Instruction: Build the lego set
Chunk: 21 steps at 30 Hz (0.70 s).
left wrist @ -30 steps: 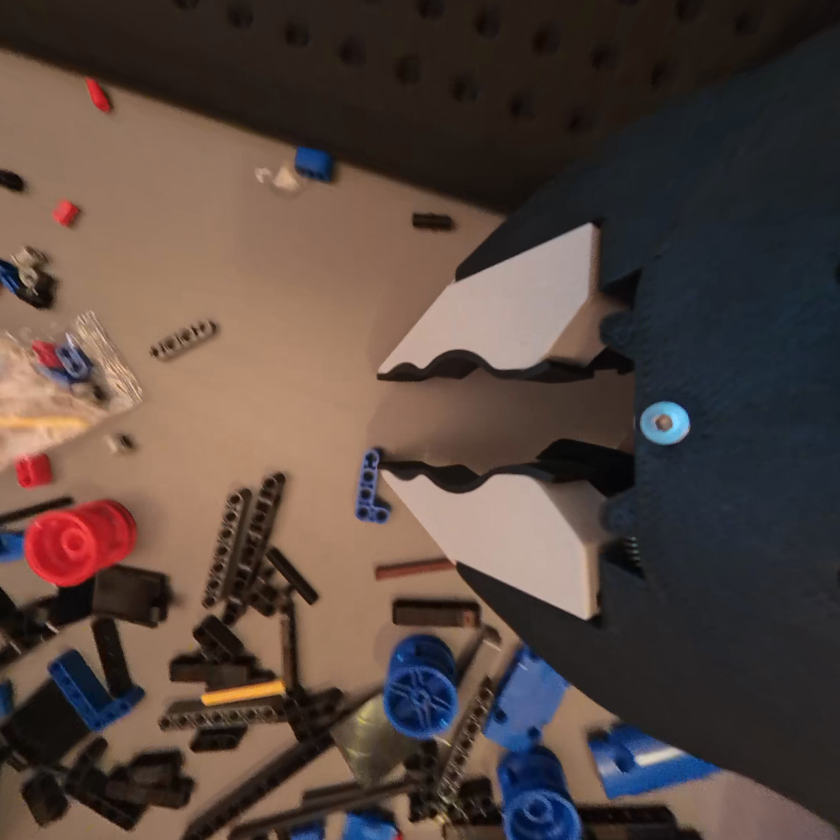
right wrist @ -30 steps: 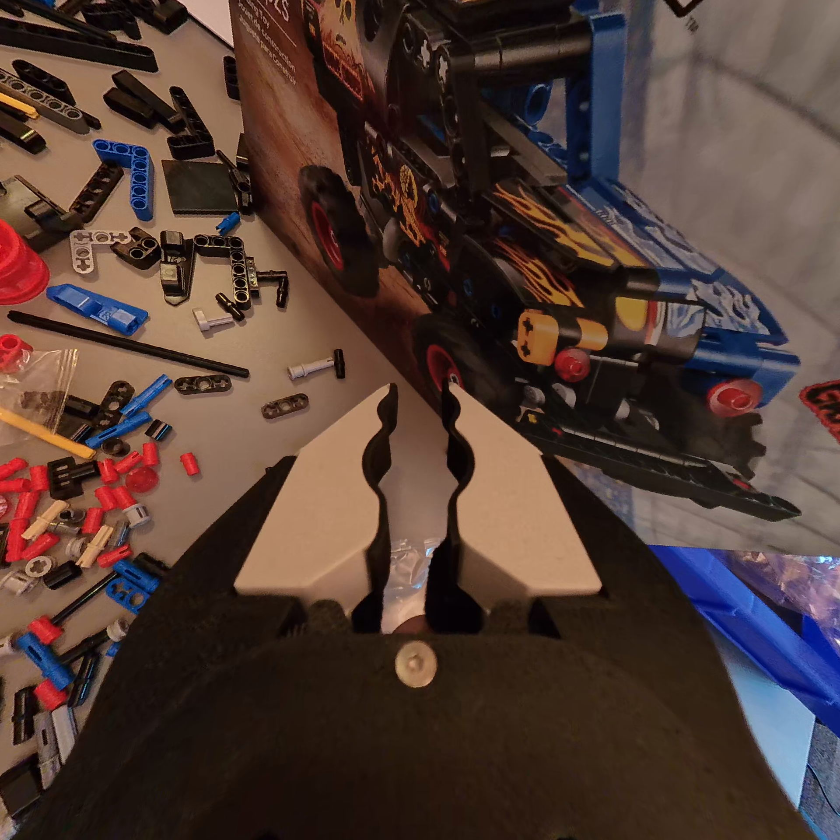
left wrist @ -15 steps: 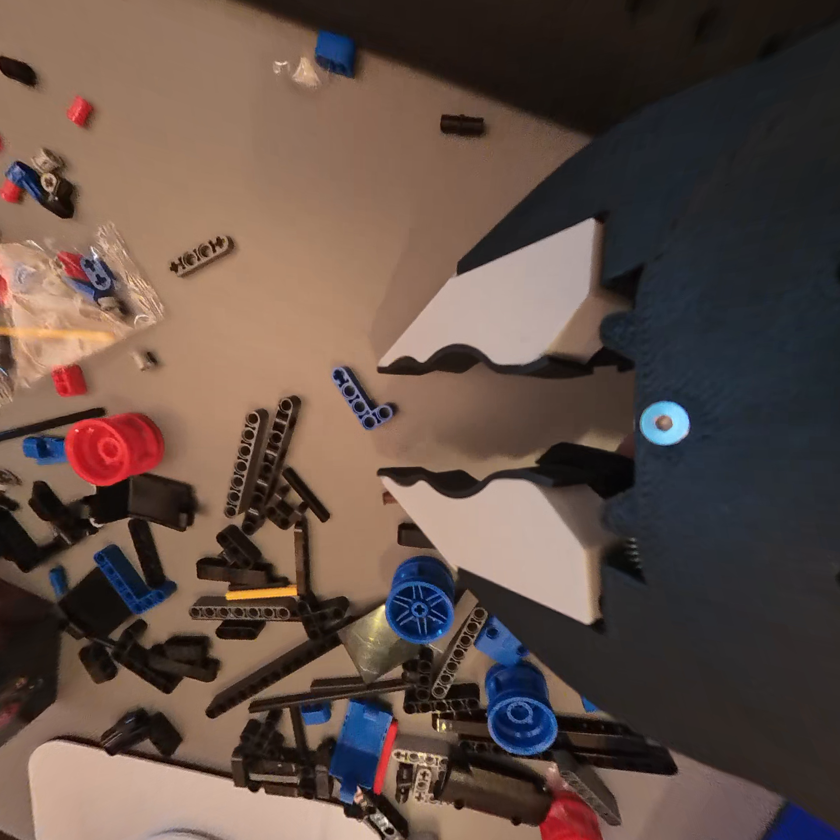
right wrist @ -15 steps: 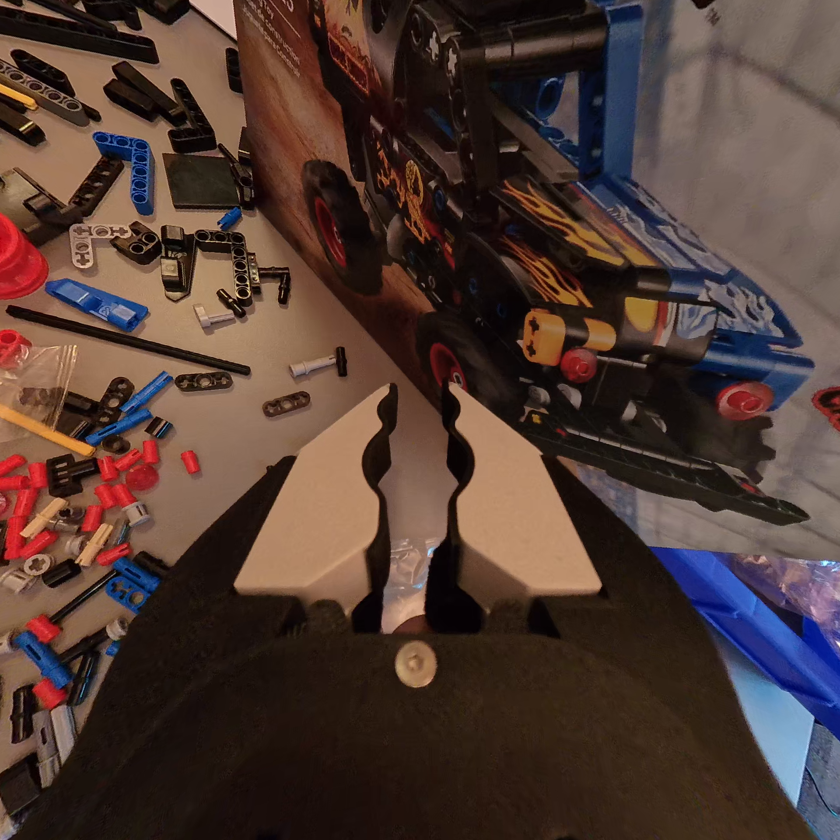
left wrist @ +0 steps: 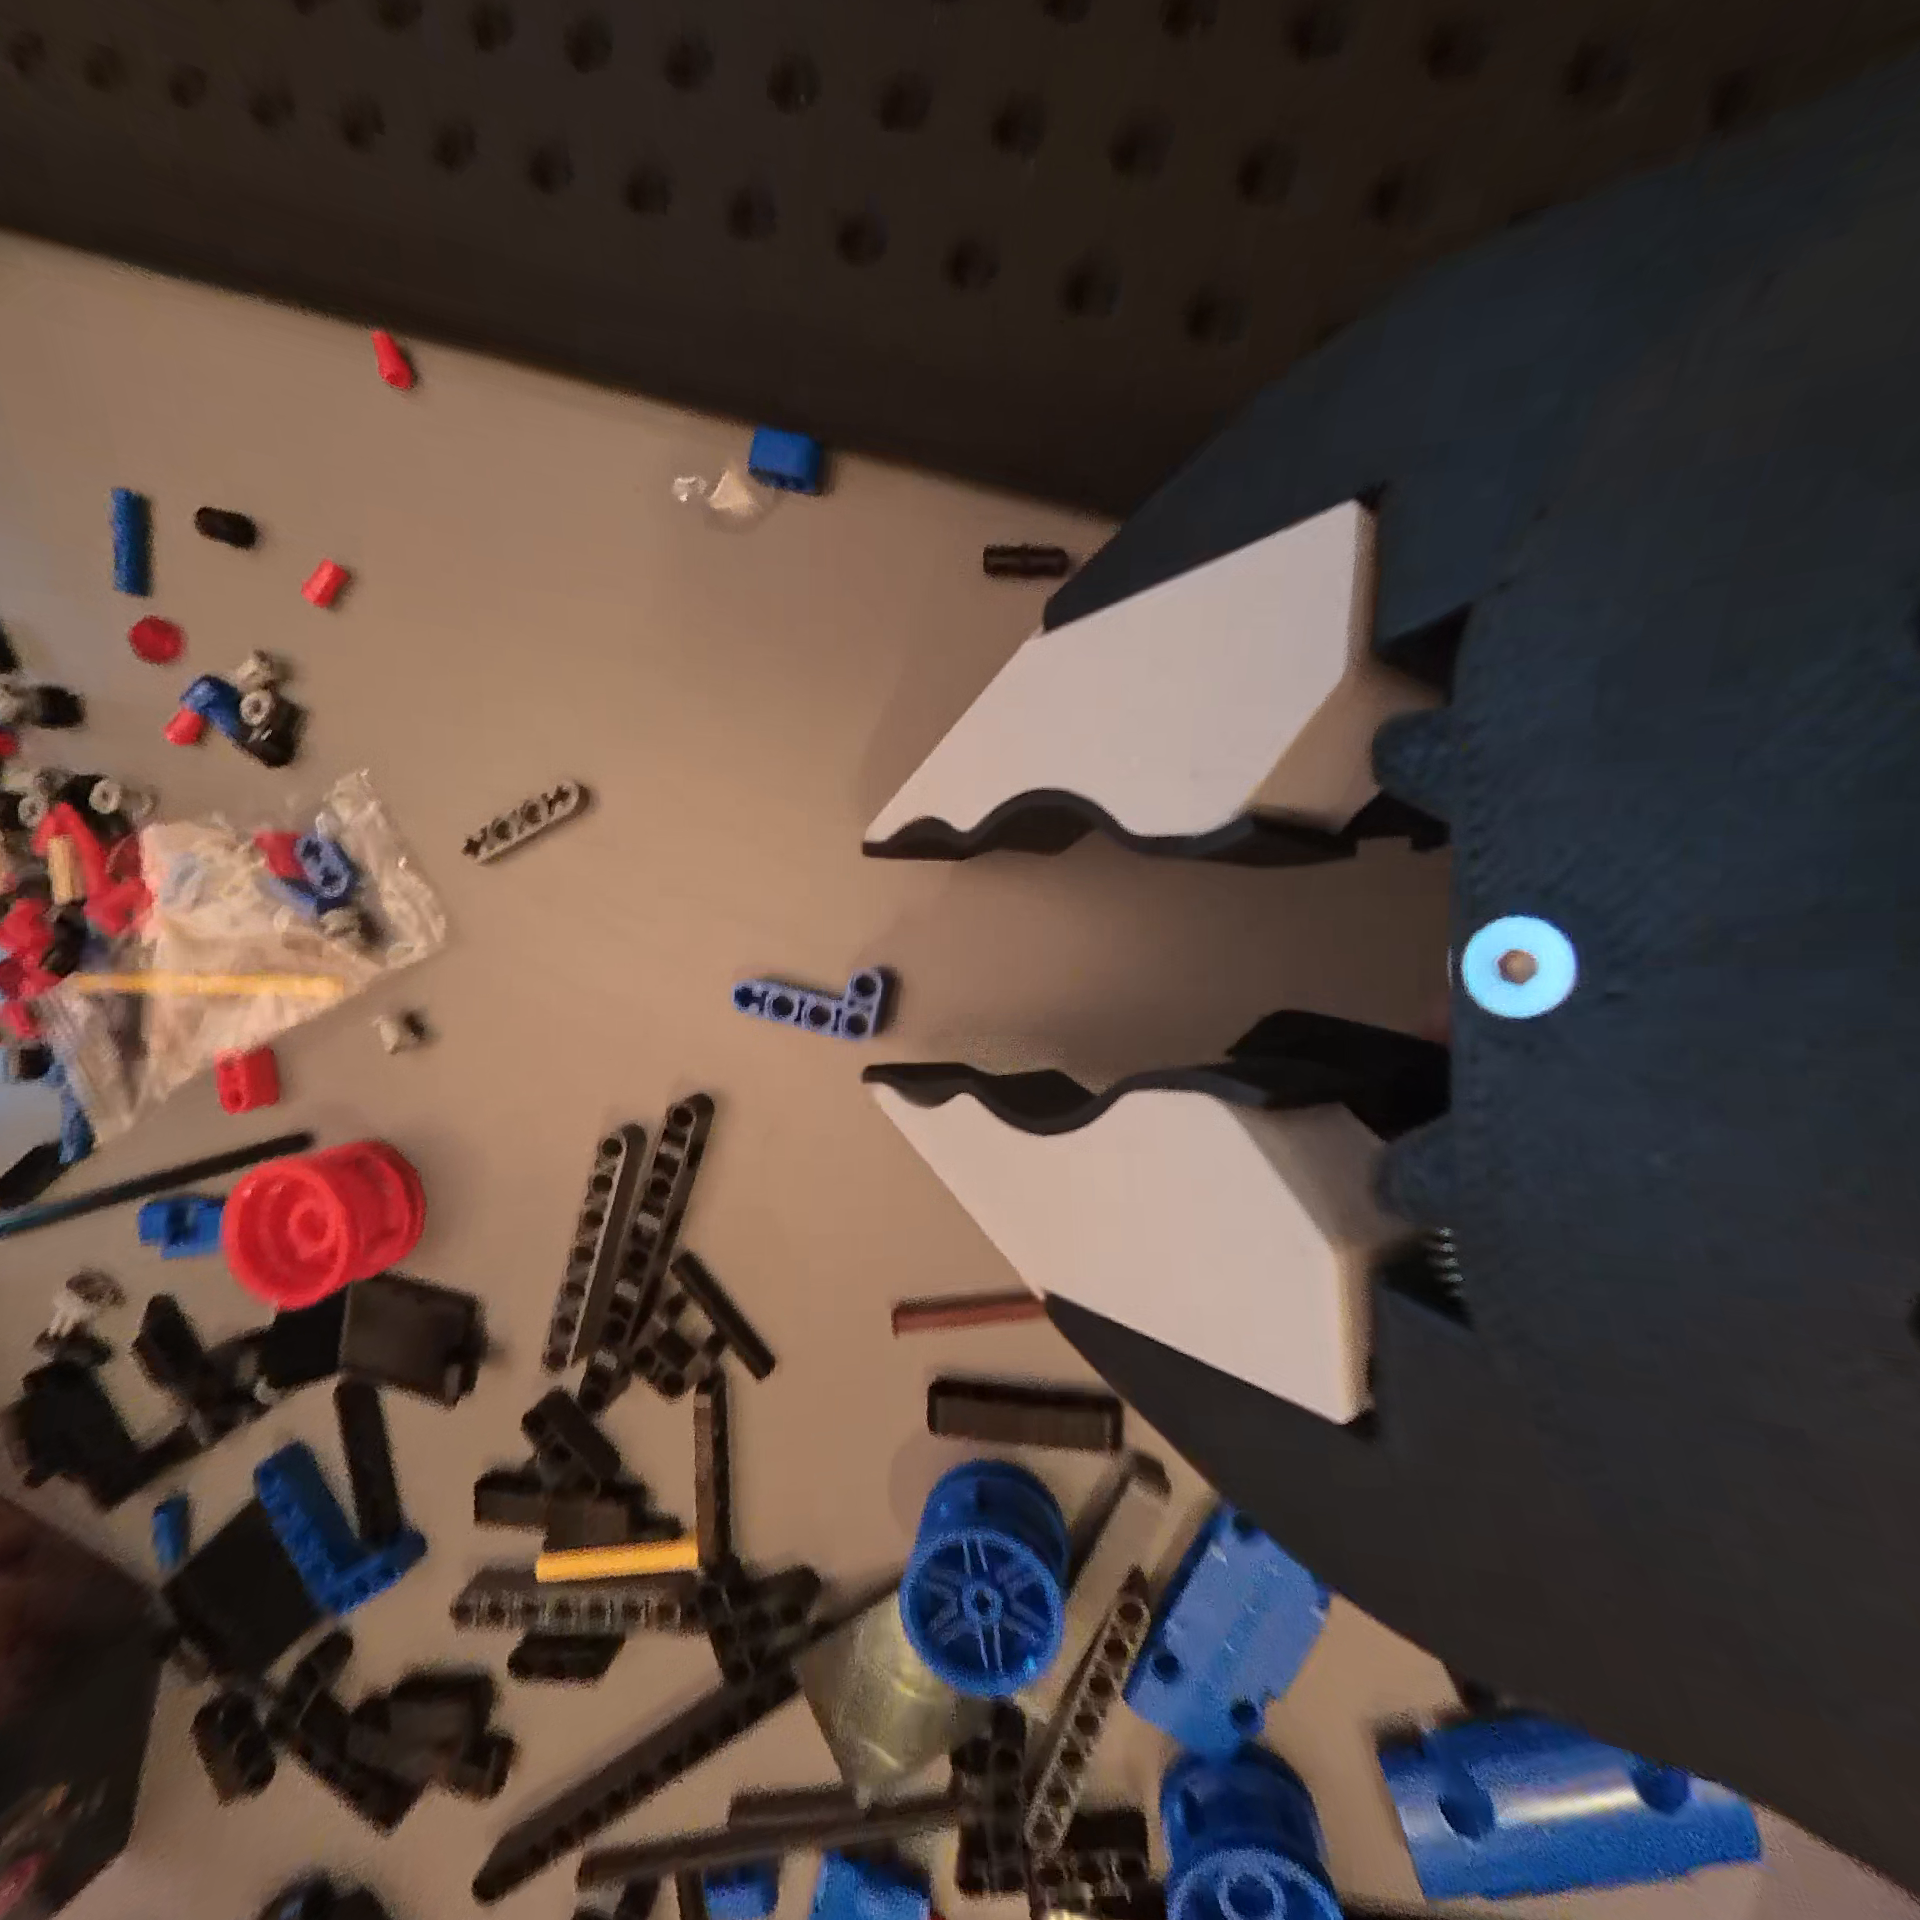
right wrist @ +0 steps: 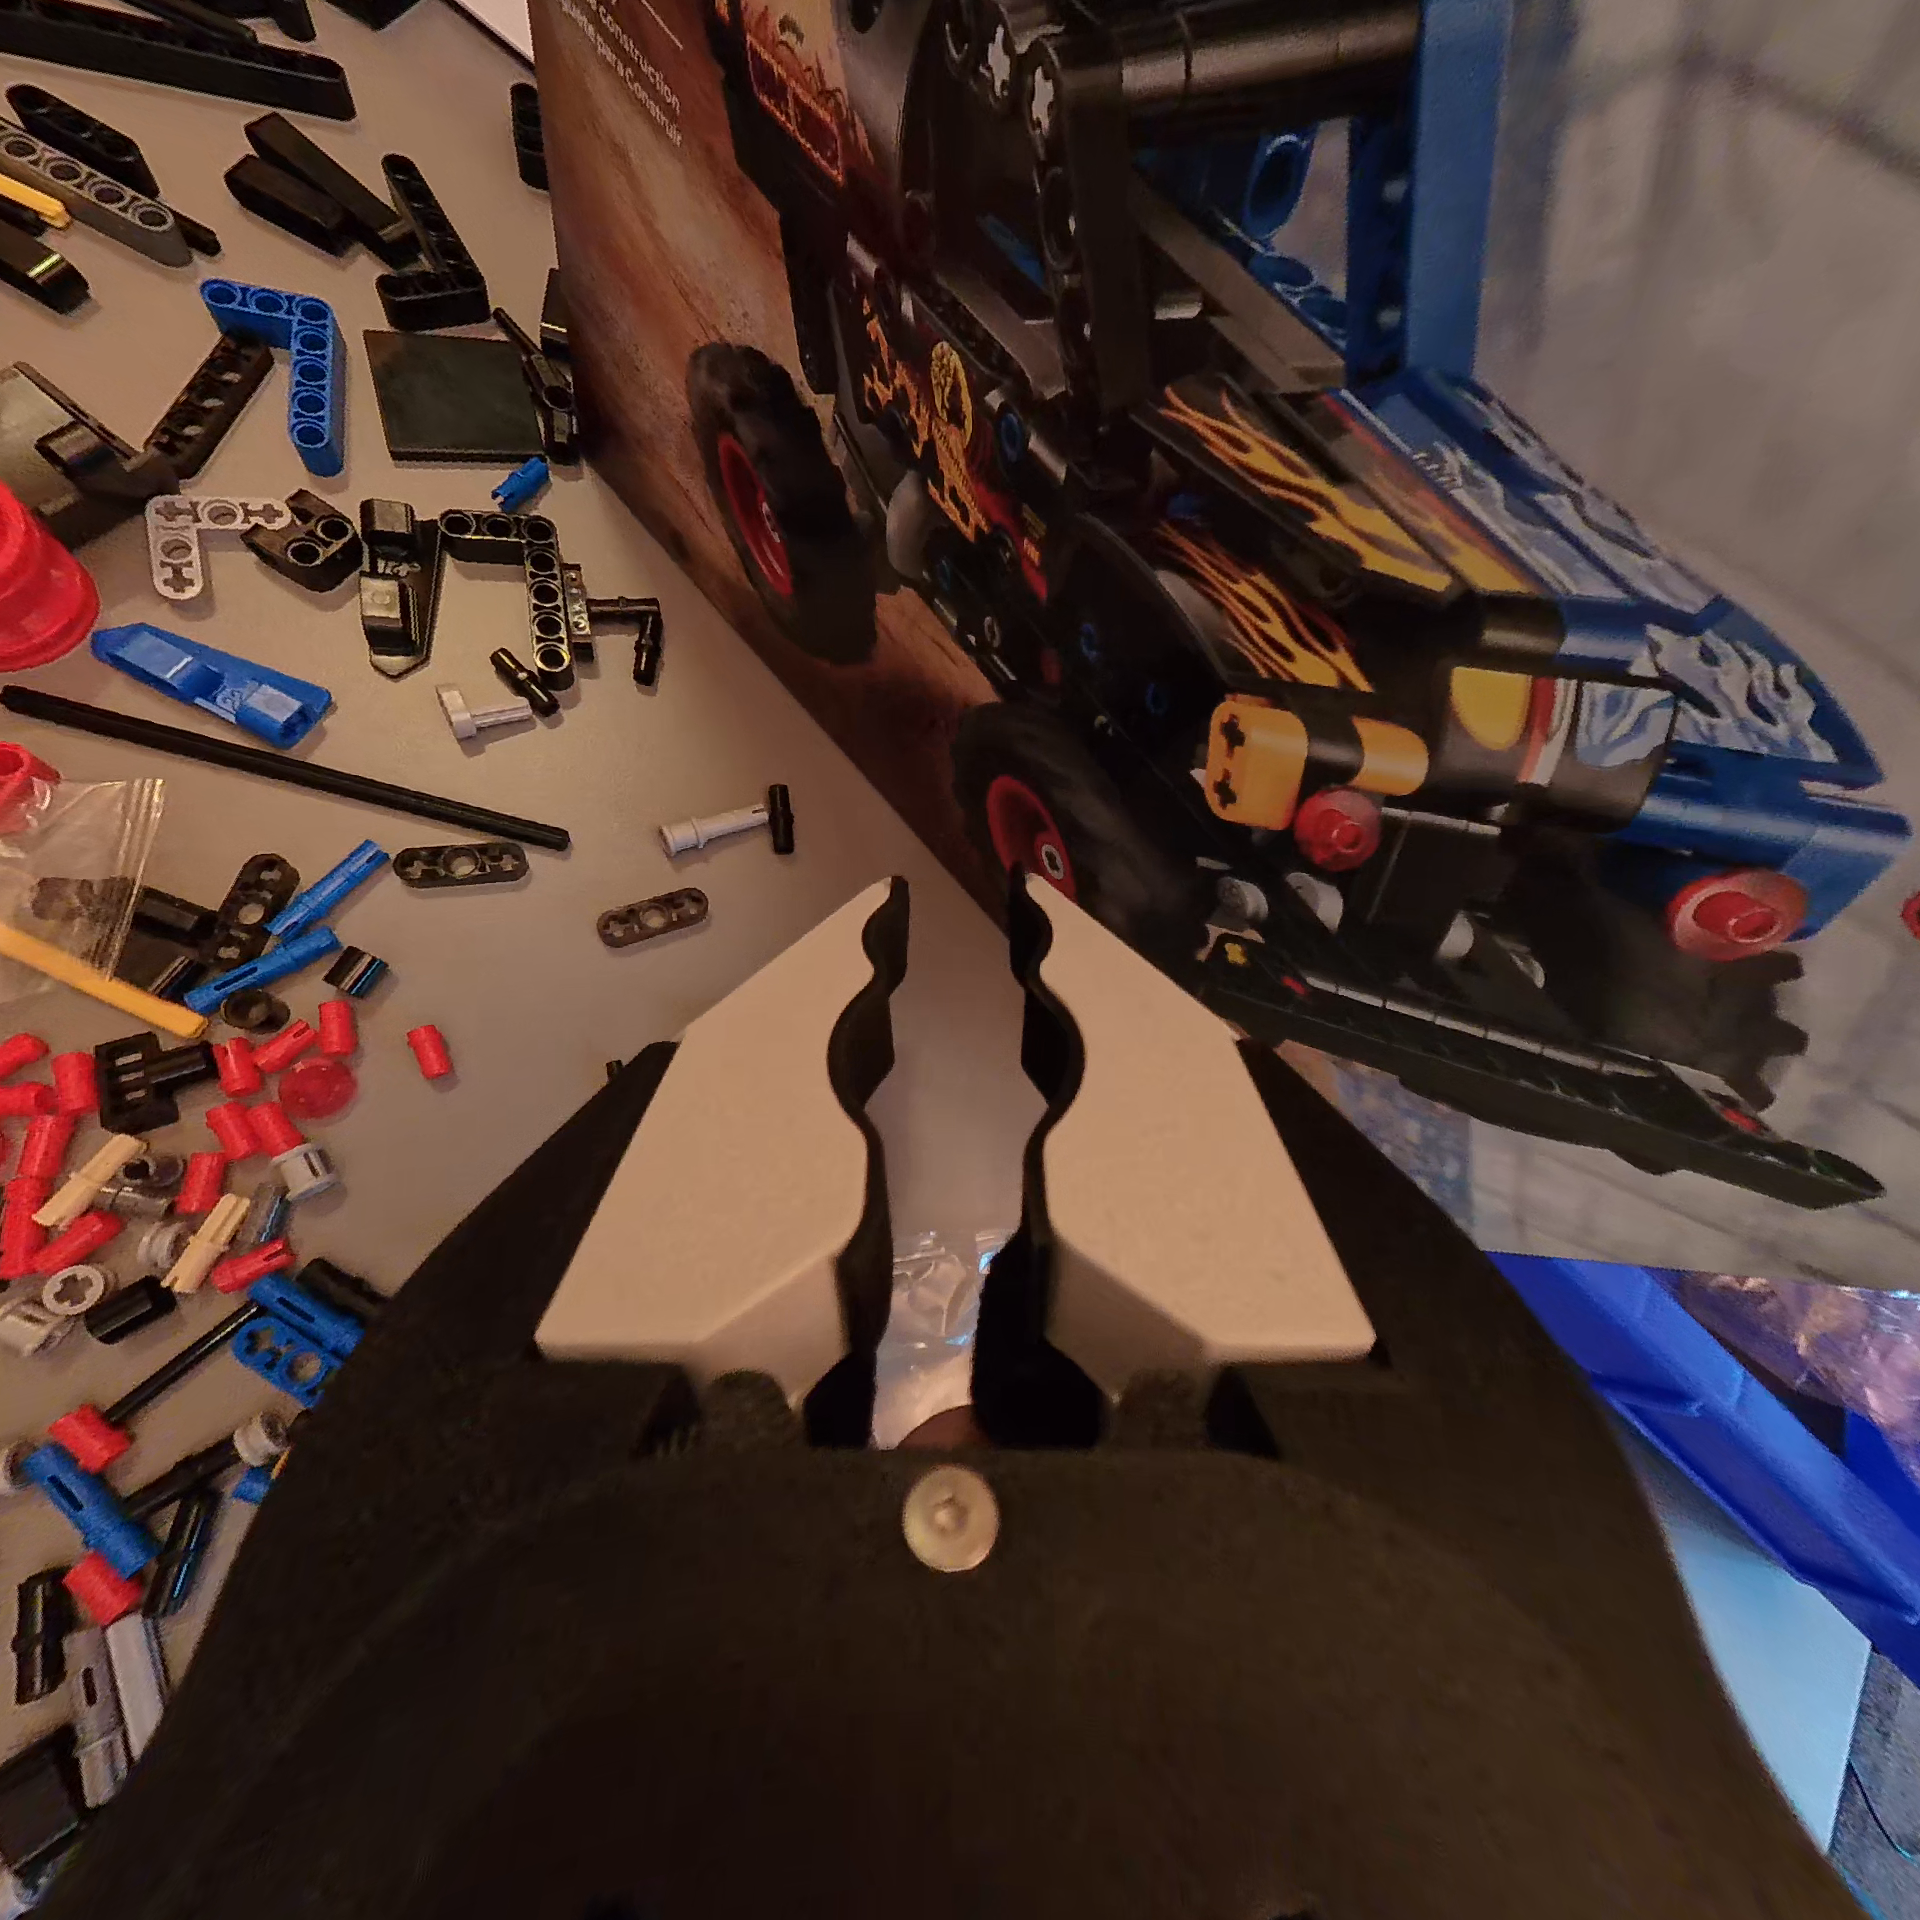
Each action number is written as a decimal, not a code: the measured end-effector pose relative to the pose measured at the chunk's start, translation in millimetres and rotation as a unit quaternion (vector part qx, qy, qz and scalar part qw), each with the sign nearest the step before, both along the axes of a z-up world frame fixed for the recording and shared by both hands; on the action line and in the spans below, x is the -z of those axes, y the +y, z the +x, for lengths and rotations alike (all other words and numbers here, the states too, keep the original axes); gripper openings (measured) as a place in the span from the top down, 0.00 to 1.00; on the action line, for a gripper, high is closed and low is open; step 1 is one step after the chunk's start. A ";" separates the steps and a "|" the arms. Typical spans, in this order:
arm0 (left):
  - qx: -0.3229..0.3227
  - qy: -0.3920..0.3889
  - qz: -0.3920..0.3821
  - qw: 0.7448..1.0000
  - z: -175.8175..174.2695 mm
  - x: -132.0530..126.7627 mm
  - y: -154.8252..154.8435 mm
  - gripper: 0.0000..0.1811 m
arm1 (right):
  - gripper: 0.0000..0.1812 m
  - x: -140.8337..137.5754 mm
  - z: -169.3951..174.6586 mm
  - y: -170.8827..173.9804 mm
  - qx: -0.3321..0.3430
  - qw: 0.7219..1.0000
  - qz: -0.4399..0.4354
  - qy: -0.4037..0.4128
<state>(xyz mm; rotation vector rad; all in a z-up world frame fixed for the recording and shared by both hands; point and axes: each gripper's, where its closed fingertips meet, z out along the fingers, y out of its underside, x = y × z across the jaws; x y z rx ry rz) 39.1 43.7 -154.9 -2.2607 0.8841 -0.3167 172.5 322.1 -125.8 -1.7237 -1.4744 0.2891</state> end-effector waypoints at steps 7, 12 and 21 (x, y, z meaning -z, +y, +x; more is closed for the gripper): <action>-0.028 0.016 0.043 0.999 -14.6 5.1 21.3 0.79 | 0.90 0.3 0.7 0.5 0.001 1.000 0.000 0.000; -0.010 0.013 0.055 0.998 -6.4 5.9 20.0 0.81 | 0.90 0.3 -0.7 -0.5 -0.002 1.000 0.001 -0.001; -0.005 -0.007 0.056 0.998 -5.6 5.8 19.0 0.81 | 0.90 2.9 -0.2 0.5 -0.001 1.000 0.000 -0.003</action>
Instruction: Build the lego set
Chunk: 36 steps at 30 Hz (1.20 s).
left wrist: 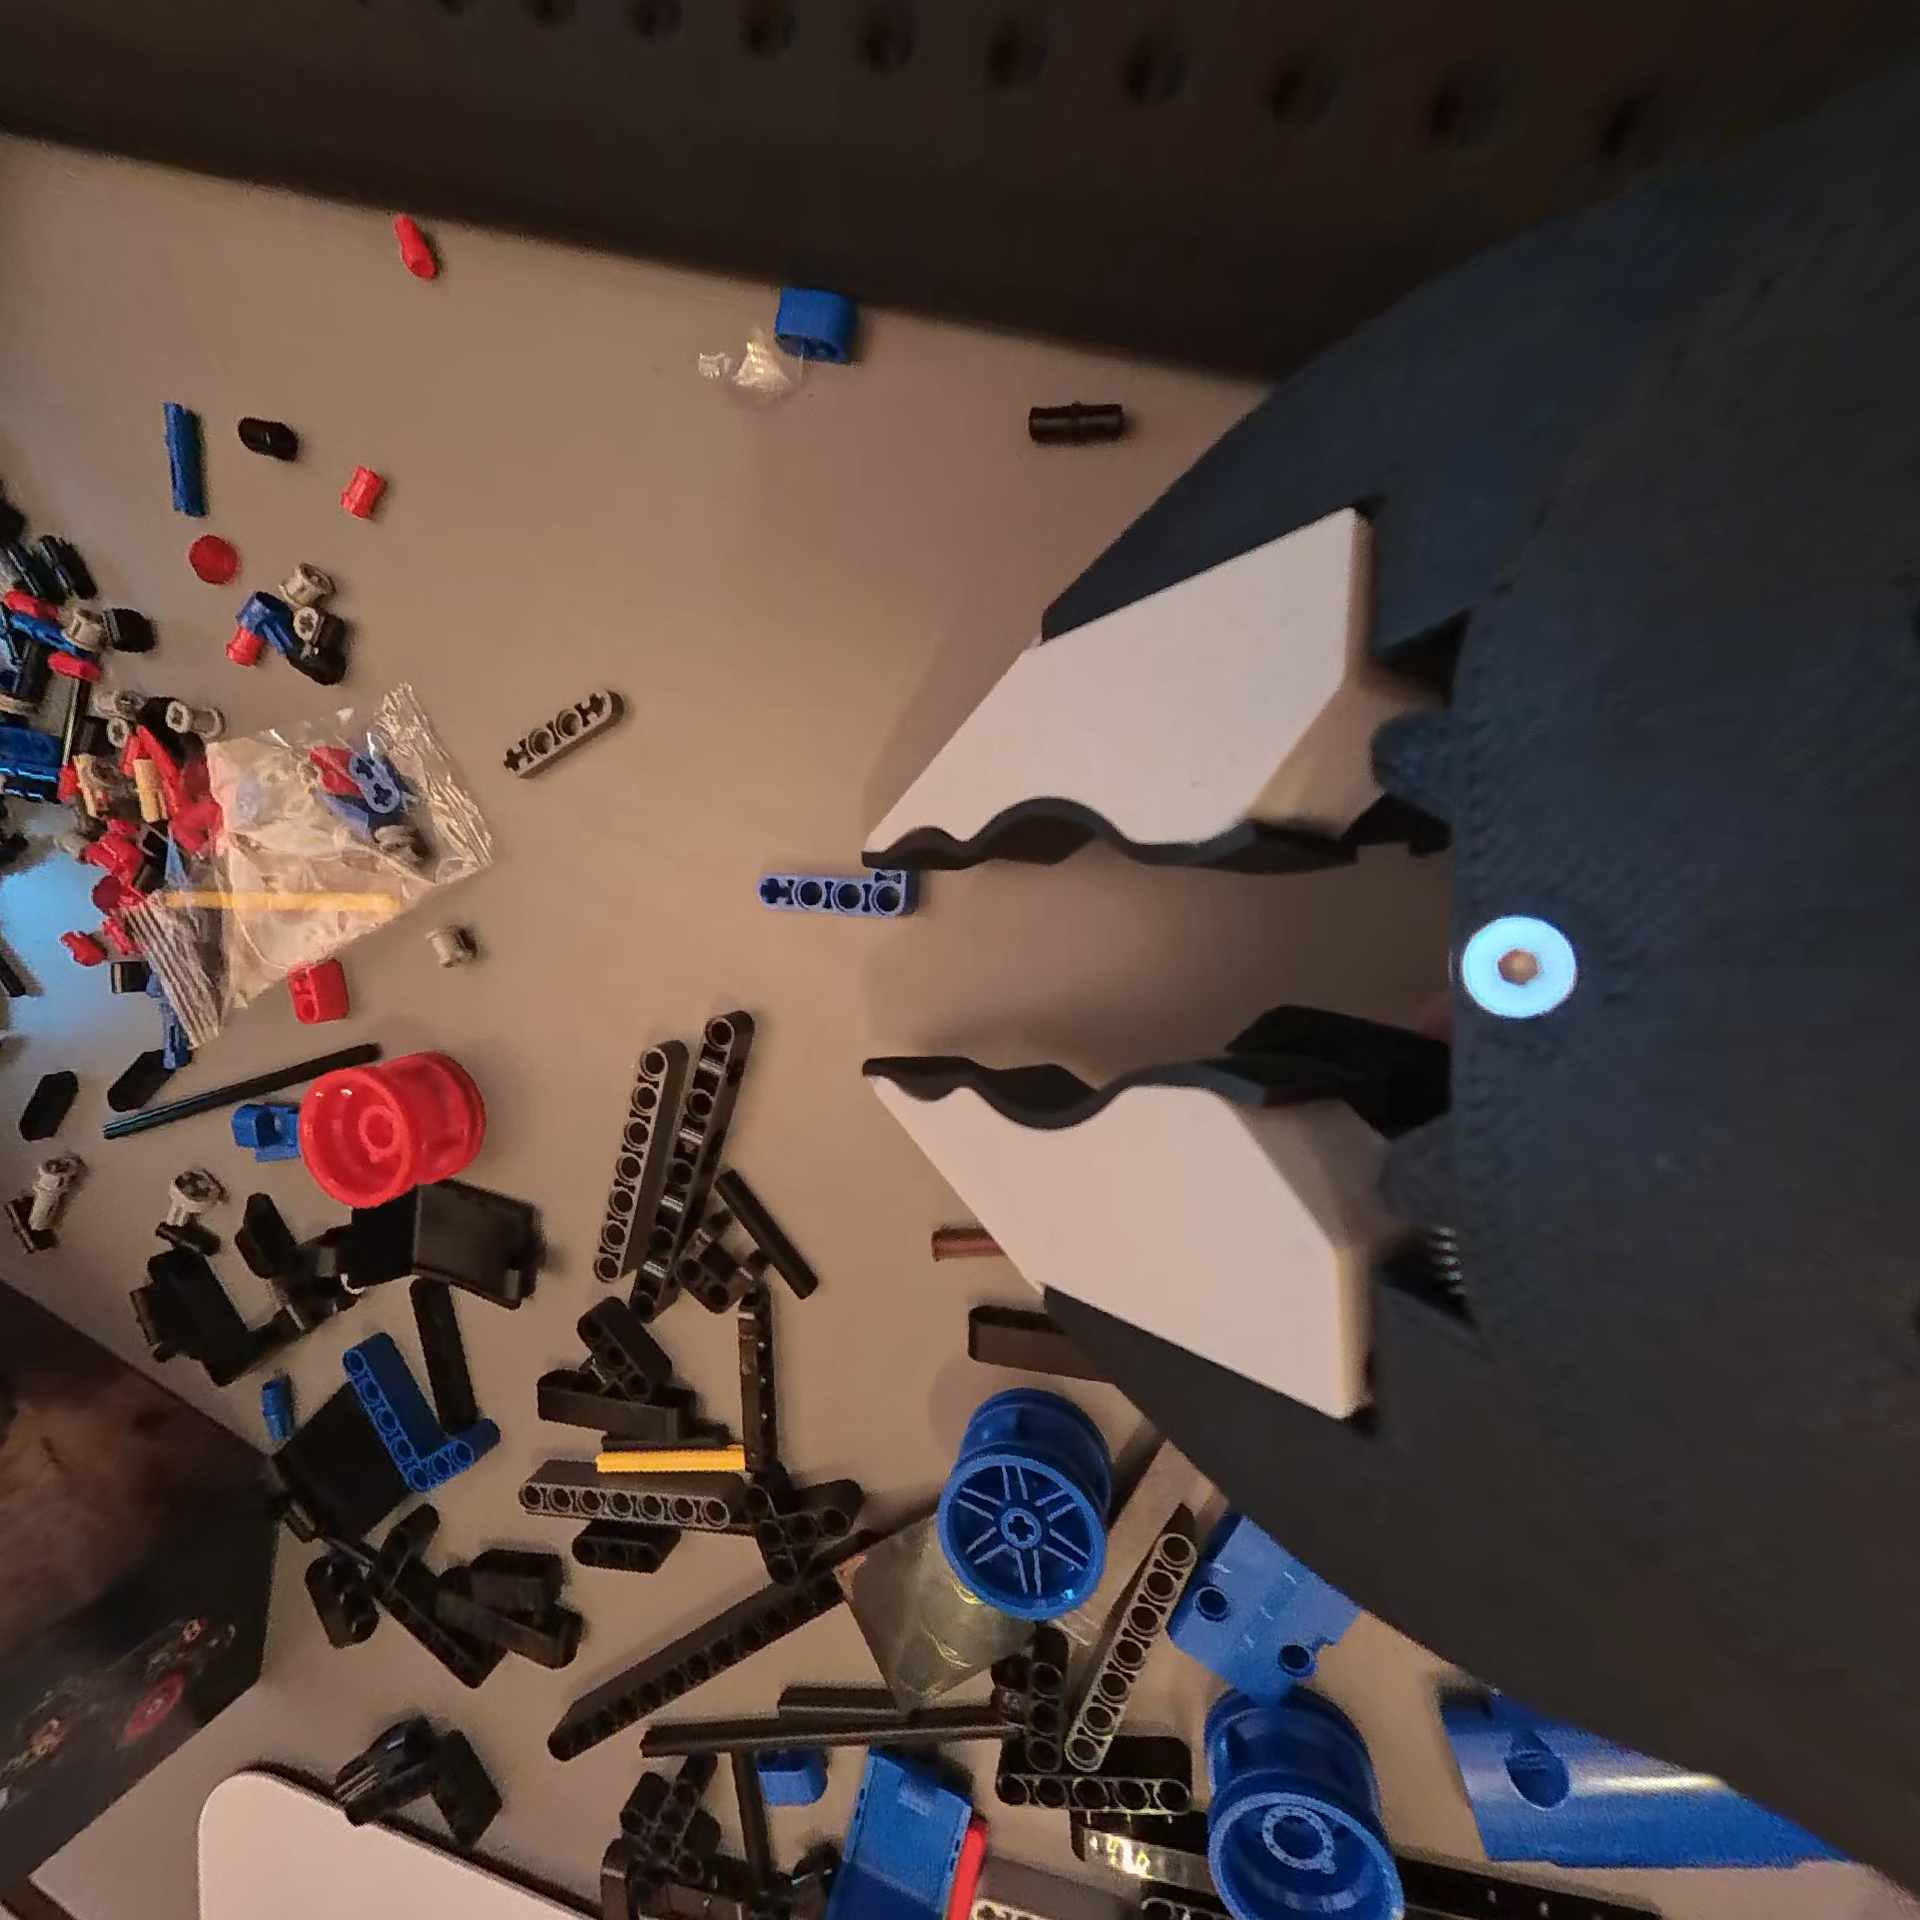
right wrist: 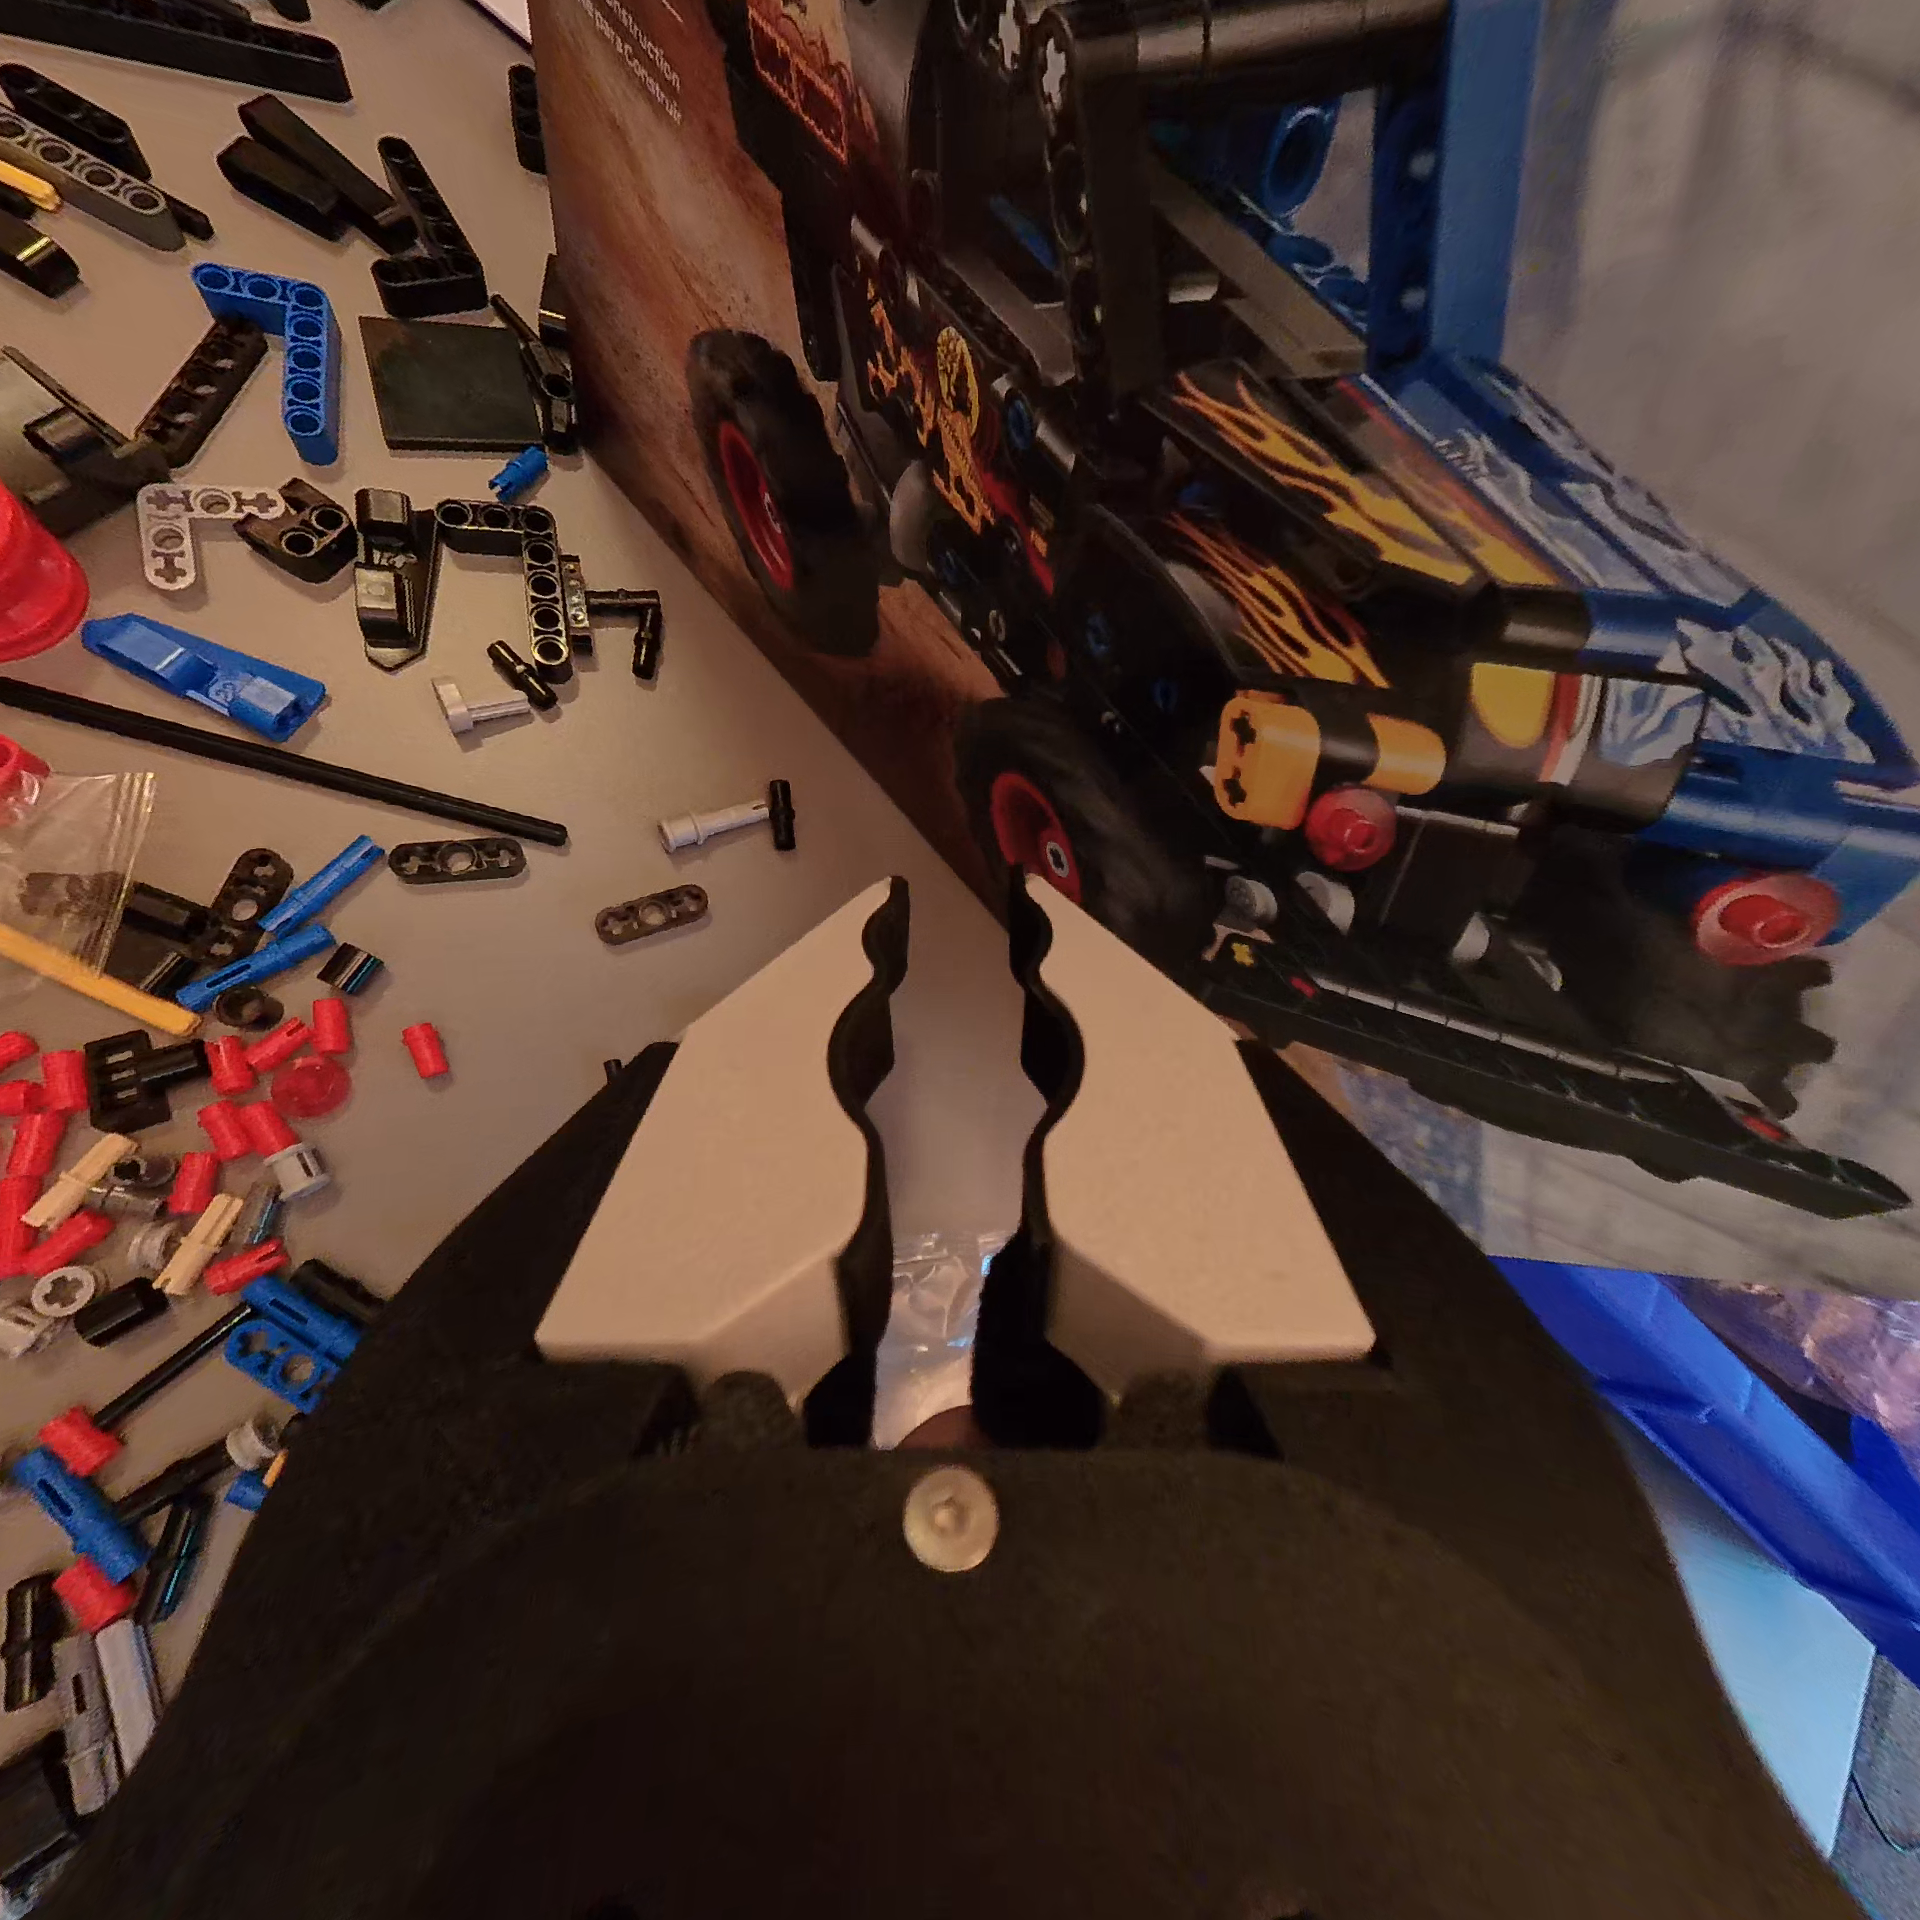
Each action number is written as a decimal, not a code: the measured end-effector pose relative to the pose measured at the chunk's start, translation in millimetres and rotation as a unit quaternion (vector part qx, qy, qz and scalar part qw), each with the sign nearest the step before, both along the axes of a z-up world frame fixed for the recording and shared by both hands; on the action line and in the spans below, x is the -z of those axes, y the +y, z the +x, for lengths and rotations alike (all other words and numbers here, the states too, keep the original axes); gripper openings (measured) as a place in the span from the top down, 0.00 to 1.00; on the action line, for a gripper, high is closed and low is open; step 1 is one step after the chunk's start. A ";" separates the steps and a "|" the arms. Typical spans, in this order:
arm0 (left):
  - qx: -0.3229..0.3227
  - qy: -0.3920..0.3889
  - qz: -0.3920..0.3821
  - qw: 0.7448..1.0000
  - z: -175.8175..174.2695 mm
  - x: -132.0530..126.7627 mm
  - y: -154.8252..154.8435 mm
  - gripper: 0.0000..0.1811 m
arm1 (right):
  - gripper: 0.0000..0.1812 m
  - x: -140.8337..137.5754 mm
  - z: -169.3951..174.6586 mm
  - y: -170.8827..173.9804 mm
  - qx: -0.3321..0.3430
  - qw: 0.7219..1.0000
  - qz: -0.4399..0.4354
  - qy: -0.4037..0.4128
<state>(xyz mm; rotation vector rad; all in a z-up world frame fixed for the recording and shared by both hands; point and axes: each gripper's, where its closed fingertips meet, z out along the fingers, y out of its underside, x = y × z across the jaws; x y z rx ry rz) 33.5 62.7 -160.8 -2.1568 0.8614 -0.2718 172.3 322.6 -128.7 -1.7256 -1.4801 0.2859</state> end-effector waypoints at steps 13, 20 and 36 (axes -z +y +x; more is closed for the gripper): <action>-0.009 -0.016 0.019 1.000 -2.2 -7.6 4.3 0.81 | 0.90 -1.6 -0.2 -0.6 -0.001 1.000 0.002 0.001; -0.012 -0.011 0.025 1.000 -3.1 -7.1 5.9 0.81 | 0.90 -1.9 -0.3 -0.8 -0.001 1.000 0.002 0.001; -0.009 0.000 0.028 1.000 -3.6 -4.3 6.6 0.81 | 0.90 -0.9 -1.1 -1.4 -0.003 1.000 0.002 0.000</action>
